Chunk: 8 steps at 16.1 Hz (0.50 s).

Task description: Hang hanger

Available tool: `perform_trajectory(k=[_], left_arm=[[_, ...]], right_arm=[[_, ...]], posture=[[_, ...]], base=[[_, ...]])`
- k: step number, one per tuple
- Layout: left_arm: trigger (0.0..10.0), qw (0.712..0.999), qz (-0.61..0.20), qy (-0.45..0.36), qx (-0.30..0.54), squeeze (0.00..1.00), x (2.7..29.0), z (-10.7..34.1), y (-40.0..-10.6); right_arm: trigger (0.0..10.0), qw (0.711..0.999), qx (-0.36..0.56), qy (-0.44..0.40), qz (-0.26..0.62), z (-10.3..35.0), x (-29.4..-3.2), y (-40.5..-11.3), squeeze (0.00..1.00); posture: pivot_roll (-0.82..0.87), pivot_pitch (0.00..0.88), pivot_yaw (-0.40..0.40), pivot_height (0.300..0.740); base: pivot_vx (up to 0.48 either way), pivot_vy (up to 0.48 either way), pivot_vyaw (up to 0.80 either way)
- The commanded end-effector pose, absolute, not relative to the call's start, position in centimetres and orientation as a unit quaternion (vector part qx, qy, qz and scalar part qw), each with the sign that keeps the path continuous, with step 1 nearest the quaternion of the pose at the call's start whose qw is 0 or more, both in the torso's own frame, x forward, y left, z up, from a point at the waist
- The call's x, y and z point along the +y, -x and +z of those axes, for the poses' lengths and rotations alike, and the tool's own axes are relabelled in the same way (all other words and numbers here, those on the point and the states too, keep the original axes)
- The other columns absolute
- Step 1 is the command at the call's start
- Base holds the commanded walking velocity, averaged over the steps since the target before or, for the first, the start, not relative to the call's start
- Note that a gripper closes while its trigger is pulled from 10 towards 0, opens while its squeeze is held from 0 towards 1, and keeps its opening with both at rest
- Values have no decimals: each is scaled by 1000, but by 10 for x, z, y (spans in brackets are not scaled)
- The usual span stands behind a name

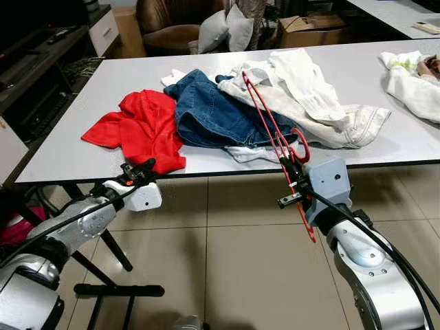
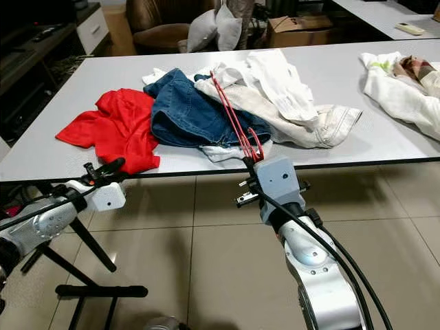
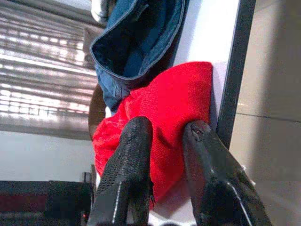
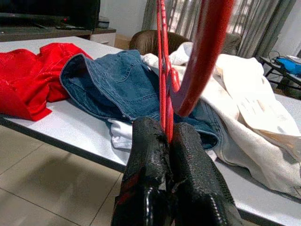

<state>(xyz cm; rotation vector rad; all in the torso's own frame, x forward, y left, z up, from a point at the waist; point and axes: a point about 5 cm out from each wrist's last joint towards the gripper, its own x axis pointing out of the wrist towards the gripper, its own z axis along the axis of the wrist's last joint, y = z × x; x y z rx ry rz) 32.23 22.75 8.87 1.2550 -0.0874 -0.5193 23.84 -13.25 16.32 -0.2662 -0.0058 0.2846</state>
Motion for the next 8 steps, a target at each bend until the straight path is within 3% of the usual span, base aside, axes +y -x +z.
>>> perform_trajectory(k=[1, 5, 8], left_arm=[[0, 780, -227, -582, -29, 0, 231, 95, -329], [0, 808, -207, -551, 1, 0, 230, 105, -342], [0, 877, -187, -441, 27, 0, 223, 140, -369]], right_arm=[[10000, 981, -4, 134, 138, 163, -133, -240, 0], [10000, 976, -5, 107, 188, 165, -131, -234, 0], [10000, 952, 26, 86, 294, 164, -135, -212, 0]], posture=[[30, 0, 112, 723], [27, 0, 117, 723], [23, 0, 112, 723]], base=[[0, 0, 0], [0, 0, 0], [0, 0, 0]])
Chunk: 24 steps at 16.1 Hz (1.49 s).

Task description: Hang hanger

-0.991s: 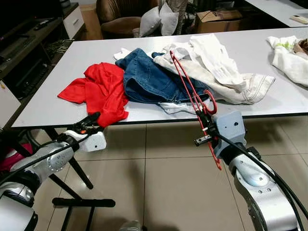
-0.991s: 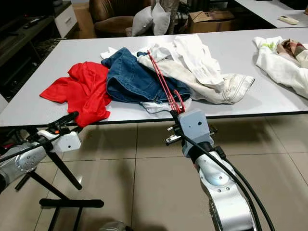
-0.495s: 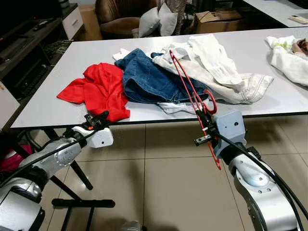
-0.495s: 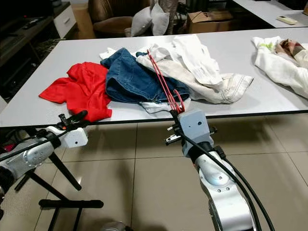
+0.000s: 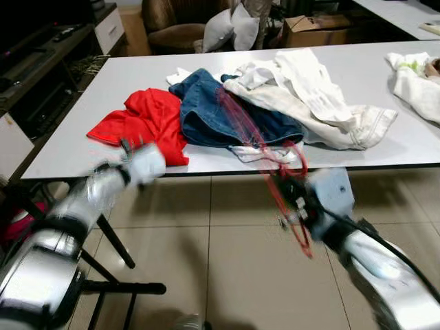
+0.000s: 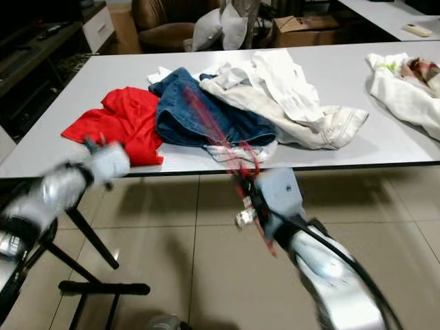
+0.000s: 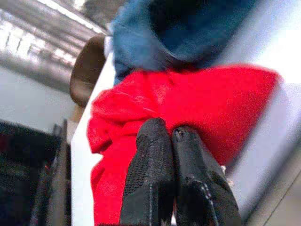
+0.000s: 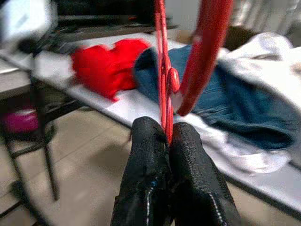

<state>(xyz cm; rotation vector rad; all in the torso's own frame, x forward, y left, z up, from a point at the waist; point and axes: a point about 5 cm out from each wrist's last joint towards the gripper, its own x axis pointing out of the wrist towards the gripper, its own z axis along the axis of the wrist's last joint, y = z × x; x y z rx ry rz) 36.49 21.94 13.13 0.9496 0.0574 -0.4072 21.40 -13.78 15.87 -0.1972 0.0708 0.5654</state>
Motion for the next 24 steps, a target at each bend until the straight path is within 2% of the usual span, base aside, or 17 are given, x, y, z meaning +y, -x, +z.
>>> perform_trajectory(k=[1, 2, 3, 5, 6, 7, 9, 11, 13, 15, 17, 23, 24], left_arm=[[0, 893, -182, -411, 23, 0, 221, 150, -374], [0, 911, -196, -363, 25, 0, 215, 165, -382], [0, 951, -216, -218, 19, 0, 201, 192, -393], [0, 962, -238, -136, -1, 0, 188, 221, -398], [0, 962, -246, -121, -6, 0, 186, 229, -399], [0, 957, -284, -59, -18, 0, 172, 254, -397], [0, 943, -331, -21, -15, 0, 163, 273, -388], [0, 935, -350, -58, 2, 0, 160, 272, -380], [0, 932, -324, -163, 17, 0, 166, 260, -378], [353, 933, -312, -178, 28, 0, 164, 259, -372], [706, 919, -326, -220, 31, 0, 154, 254, -366], [745, 906, -306, -292, 28, 0, 145, 249, -370], [1373, 905, -306, -295, 29, 0, 142, 247, -371]], right_arm=[[10000, 945, 35, 88, 312, 163, -135, -208, 0], [10000, 935, 53, 91, 339, 160, -136, -203, 0], [10000, 921, 77, 90, 372, 156, -135, -196, 0], [10000, 913, 95, 89, 387, 153, -135, -192, 0], [10000, 912, 99, 90, 388, 153, -135, -191, 0], [10000, 911, 105, 91, 388, 152, -136, -191, 0], [10000, 915, 104, 92, 378, 153, -137, -193, 0], [10000, 923, 95, 87, 362, 157, -138, -200, 0], [10000, 926, 90, 85, 356, 159, -137, -204, 0], [10000, 931, 83, 82, 345, 160, -136, -209, 0], [10000, 943, 76, 72, 317, 162, -136, -218, 0], [10000, 961, 104, 28, 255, 153, -138, -223, 0], [10000, 959, 108, 14, 261, 152, -136, -222, 0]], posture=[[23, 0, 112, 723], [23, 0, 112, 723], [23, 0, 109, 723], [23, 0, 106, 723], [23, 0, 106, 723], [22, 0, 104, 723], [19, 0, 101, 723], [21, 0, 96, 723], [23, 0, 92, 723], [22, 0, 86, 723], [22, 0, 86, 723], [18, 0, 86, 723], [18, 0, 86, 723]], base=[[0, 0, 0], [0, 0, 0], [0, 0, 0], [0, 0, 0], [0, 0, 0], [0, 0, 0], [0, 0, 0], [0, 0, 0], [0, 0, 0], [0, 0, 0], [0, 0, 0], [0, 0, 0], [0, 0, 0]])
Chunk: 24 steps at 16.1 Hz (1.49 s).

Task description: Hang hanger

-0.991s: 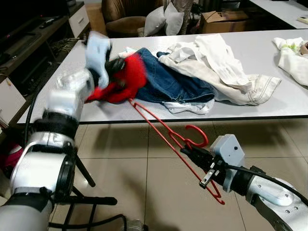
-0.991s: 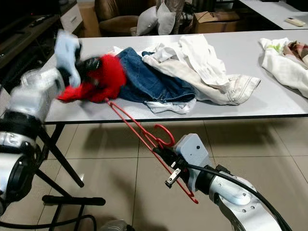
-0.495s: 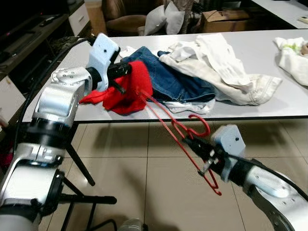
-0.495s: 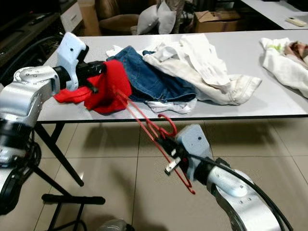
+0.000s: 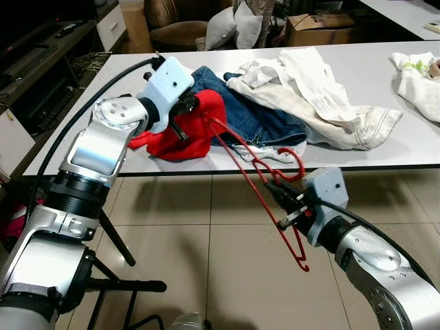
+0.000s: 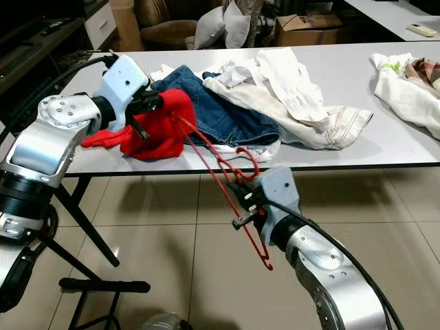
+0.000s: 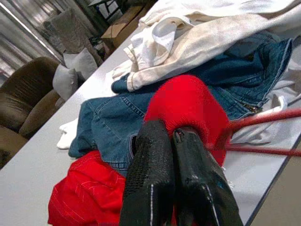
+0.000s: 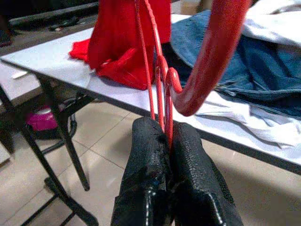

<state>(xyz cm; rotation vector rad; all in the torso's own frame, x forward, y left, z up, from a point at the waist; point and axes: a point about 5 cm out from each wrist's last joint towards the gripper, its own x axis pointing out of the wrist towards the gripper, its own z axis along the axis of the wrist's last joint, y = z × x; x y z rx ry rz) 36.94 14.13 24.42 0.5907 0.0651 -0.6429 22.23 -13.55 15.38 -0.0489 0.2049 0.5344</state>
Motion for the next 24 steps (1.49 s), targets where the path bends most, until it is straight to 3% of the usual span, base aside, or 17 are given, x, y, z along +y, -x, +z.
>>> perform_trajectory(k=[1, 3, 7, 11, 14, 24], left_arm=[[1373, 905, -306, -295, 29, 0, 140, 246, -371], [157, 906, -291, -308, 24, 0, 135, 246, -378], [0, 915, -279, -291, 15, 0, 136, 249, -382], [0, 906, -330, -263, 23, 0, 127, 250, -376], [0, 884, -357, -299, 43, 0, 124, 246, -371], [0, 870, -303, -387, 44, 0, 138, 243, -377]], right_arm=[[10000, 956, 110, 10, 271, 152, -134, -220, 0], [10000, 928, 129, 14, 349, 149, -119, -205, 0], [10000, 914, 136, 7, 382, 149, -110, -197, 0], [10000, 938, 137, 15, 317, 146, -120, -214, 0], [10000, 959, 132, 8, 251, 147, -130, -235, 0], [10000, 979, 93, -39, 175, 161, -153, -237, 0]], posture=[[11, 0, 90, 723], [8, 0, 92, 723], [7, 0, 95, 723], [13, 0, 91, 723], [21, 0, 83, 723], [3, 0, 88, 723]], base=[[0, 0, 0], [0, 0, 0], [0, 0, 0], [0, 0, 0], [0, 0, 0], [0, 0, 0]])
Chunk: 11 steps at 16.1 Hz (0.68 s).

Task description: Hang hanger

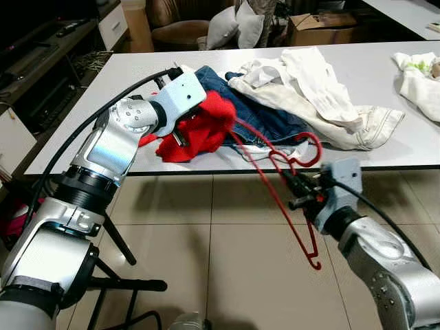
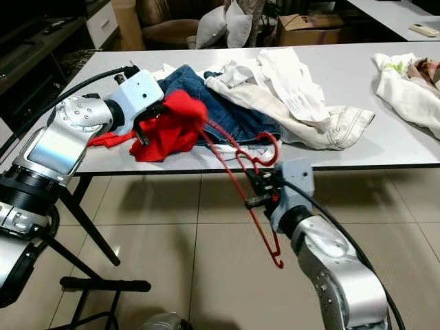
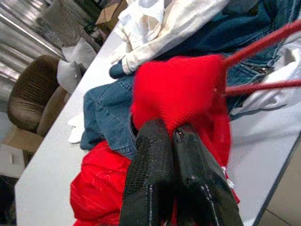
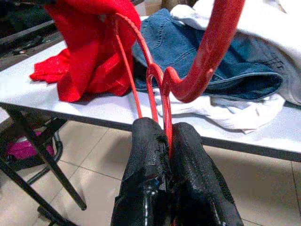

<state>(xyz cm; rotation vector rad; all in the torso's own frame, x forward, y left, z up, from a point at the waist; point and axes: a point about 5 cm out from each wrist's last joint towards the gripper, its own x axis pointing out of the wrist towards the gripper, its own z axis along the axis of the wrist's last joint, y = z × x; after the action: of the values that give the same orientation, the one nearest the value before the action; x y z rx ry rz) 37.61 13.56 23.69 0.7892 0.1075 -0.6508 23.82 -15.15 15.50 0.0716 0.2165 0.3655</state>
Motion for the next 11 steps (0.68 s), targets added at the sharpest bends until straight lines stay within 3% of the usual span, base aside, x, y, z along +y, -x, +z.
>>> perform_trajectory(k=[1, 3, 5, 11], left_arm=[[0, 892, -308, -330, 29, 0, 136, 253, -378], [0, 918, -336, -211, 22, 0, 131, 268, -377], [0, 904, -414, -109, 2, 0, 130, 302, -368], [0, 879, -469, -13, -87, 0, 122, 373, -358]], right_arm=[[10000, 978, 91, -40, 184, 162, -151, -238, 0], [10000, 975, 83, -37, 202, 165, -146, -243, 0], [10000, 965, 45, -20, 257, 181, -130, -260, 0], [10000, 958, -26, -22, 283, 217, -120, -283, 0]], posture=[[4, 0, 87, 723], [8, 0, 90, 723], [12, 0, 100, 723], [31, 0, 84, 723]], base=[[0, 0, 0], [0, 0, 0], [0, 0, 0], [0, 0, 0]])
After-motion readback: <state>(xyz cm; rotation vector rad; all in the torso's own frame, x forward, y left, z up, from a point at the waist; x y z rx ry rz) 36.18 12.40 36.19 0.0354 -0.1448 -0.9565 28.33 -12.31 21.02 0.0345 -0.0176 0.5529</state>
